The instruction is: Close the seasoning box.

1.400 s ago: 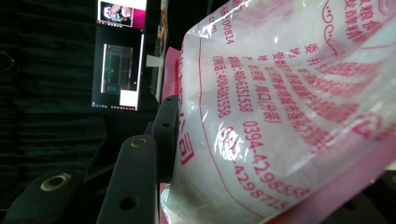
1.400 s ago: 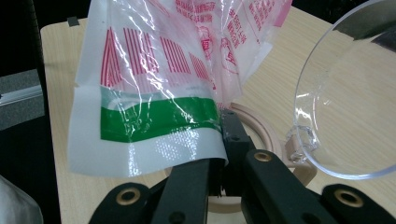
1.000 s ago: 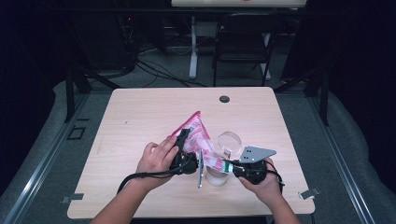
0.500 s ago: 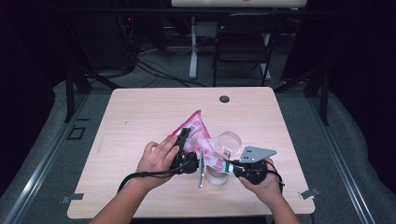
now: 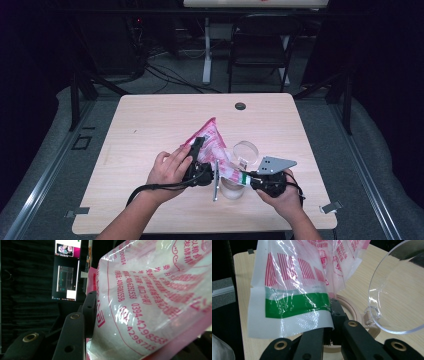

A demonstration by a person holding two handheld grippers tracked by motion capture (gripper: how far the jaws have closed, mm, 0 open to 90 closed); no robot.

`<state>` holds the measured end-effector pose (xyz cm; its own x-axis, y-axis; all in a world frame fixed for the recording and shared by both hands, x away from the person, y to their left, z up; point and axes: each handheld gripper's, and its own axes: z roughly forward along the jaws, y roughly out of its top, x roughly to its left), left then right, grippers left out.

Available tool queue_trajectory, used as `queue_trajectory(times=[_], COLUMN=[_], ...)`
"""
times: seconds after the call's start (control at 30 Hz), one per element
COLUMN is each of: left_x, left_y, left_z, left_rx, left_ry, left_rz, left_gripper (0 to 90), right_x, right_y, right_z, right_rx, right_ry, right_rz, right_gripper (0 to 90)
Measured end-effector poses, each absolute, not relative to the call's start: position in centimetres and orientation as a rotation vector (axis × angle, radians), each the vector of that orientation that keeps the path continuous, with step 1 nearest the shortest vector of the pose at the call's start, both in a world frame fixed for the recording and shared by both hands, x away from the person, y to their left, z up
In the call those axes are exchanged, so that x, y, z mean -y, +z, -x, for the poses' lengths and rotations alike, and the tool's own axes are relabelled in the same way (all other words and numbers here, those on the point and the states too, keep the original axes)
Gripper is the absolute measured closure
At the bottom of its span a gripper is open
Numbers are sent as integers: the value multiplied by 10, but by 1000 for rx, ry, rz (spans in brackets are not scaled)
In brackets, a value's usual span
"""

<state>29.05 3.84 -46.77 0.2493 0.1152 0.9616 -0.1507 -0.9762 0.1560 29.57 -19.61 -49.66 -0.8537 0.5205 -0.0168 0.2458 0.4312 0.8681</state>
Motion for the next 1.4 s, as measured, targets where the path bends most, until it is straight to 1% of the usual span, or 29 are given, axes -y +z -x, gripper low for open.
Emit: queue_trajectory(times=[1.4], left_x=[-36], left_y=[-464], left_z=[-289], left_rx=[51], left_ry=[1813], left_rz=[-2294], left_gripper=[625], right_x=[197], right_y=[-498], right_z=[-297], right_rx=[-2408], right_ry=[1381], right_rz=[-669], right_gripper=[898])
